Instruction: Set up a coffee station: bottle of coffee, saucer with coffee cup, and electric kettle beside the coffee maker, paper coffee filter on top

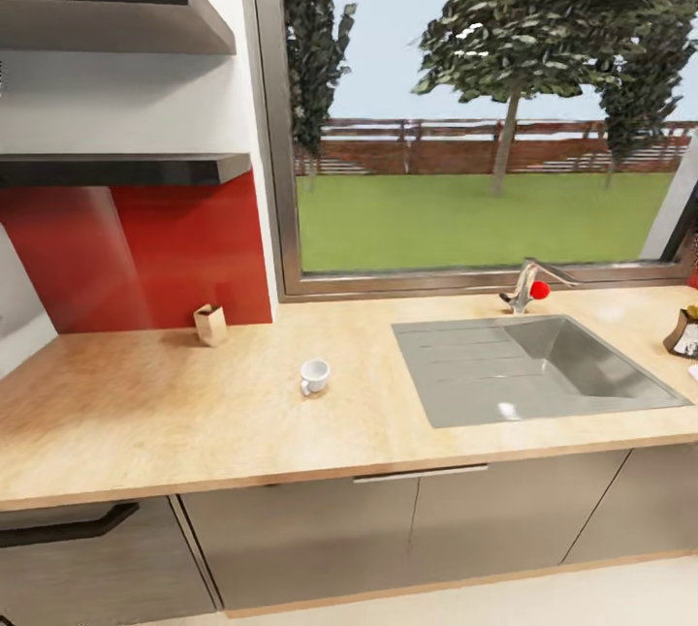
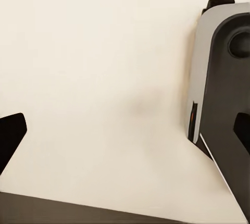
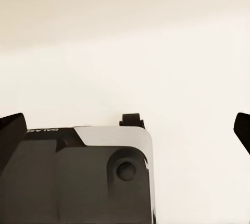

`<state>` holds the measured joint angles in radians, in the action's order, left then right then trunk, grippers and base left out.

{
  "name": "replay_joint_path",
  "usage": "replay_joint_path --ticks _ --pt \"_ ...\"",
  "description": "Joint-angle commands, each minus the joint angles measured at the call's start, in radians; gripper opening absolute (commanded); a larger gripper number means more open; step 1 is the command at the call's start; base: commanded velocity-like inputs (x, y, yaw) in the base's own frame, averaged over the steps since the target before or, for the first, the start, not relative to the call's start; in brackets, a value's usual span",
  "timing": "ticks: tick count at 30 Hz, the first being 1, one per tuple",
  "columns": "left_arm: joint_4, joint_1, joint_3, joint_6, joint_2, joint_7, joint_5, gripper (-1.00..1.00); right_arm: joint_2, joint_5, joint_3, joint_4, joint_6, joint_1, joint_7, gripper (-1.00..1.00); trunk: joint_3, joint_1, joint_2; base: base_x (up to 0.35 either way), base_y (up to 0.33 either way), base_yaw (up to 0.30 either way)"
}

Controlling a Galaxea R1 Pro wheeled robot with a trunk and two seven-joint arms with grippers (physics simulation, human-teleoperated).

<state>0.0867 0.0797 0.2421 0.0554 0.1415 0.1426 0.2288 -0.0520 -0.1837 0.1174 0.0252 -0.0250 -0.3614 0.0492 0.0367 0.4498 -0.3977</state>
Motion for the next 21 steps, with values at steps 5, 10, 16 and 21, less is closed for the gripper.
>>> replay_joint_path --ticks 5,10,16,21 --pt "0.003 0.000 0.008 0.006 0.005 0.004 0.010 1.00 0.000 -0.012 0.008 0.002 -0.003 -0.001 0.002 1.00 0.003 0.000 -0.002 -0.247 0.000 -0.019" --pt "0.004 0.000 0.008 0.006 0.008 0.005 0.010 1.00 0.000 -0.013 0.009 0.004 0.002 -0.001 0.002 1.00 0.003 0.000 -0.002 -0.070 0.000 -0.003" --pt "0.002 0.000 0.008 0.007 0.009 0.009 0.009 1.00 0.012 -0.014 0.009 0.064 0.007 -0.002 0.001 1.00 0.003 0.000 -0.002 -0.010 0.000 0.000" --pt "0.001 -0.001 0.009 0.009 0.020 0.038 0.009 1.00 0.047 -0.013 0.009 0.224 0.008 -0.002 0.000 1.00 0.003 0.000 -0.002 -0.001 0.000 0.000"
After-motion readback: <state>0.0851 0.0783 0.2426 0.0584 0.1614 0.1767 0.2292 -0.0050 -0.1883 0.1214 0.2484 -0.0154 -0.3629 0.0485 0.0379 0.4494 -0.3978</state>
